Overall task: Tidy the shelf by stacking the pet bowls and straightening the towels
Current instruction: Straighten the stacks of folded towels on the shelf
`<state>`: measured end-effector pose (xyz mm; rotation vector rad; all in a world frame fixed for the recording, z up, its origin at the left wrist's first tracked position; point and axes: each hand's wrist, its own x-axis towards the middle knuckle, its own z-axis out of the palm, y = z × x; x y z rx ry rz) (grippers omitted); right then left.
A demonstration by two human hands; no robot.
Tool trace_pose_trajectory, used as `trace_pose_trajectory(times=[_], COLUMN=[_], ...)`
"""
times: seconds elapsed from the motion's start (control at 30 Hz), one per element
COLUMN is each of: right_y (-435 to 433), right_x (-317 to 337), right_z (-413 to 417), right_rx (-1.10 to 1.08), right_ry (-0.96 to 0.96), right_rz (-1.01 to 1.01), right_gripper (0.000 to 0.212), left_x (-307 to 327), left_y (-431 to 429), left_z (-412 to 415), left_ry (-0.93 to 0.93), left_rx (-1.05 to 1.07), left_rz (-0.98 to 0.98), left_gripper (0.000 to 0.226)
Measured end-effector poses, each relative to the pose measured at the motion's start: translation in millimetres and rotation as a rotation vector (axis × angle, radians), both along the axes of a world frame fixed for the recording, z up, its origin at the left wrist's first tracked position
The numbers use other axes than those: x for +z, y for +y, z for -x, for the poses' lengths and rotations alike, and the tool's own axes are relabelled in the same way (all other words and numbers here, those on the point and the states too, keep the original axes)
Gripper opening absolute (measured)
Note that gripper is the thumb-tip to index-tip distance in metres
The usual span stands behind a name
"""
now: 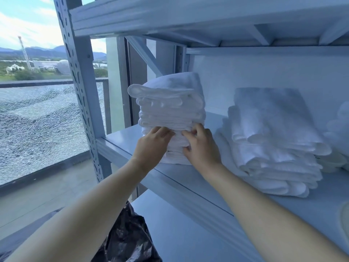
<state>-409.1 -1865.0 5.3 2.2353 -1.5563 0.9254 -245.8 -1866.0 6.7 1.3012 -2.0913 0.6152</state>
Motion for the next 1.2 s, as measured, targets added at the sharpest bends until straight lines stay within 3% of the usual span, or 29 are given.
trace_pose_trajectory(times=[0.33,0.6,0.93,1.2], right_y=[42.4,50.9,62.3,62.7], right_x=[5.5,1.1,-8.7,-3.5], right_z=[-32.7,-19.0,-40.5,-28.1], right_rx=[0.054,0.121,0.259,0.228], right_ry=[0.09,0.046,-0.03,-0.027], right_rz=[0.035,-0.057,-0.052,-0.023], right_gripper=[0.032,0.051,0.047,0.047], left_x=[1.5,3.8,3.6,2.0], left_y=[25.9,27.1,35.2,58.4], left_z=[-42.1,-55.9,-87.0,-63.3], left_ry=[0.01,0.052,-0.026,-0.04], left_rx=[0.019,0.023,0.055,-0.022], left_rz=[-0.042,-0.113,-0.046,0.067], left_gripper=[0.043,0.044,0.042,0.047])
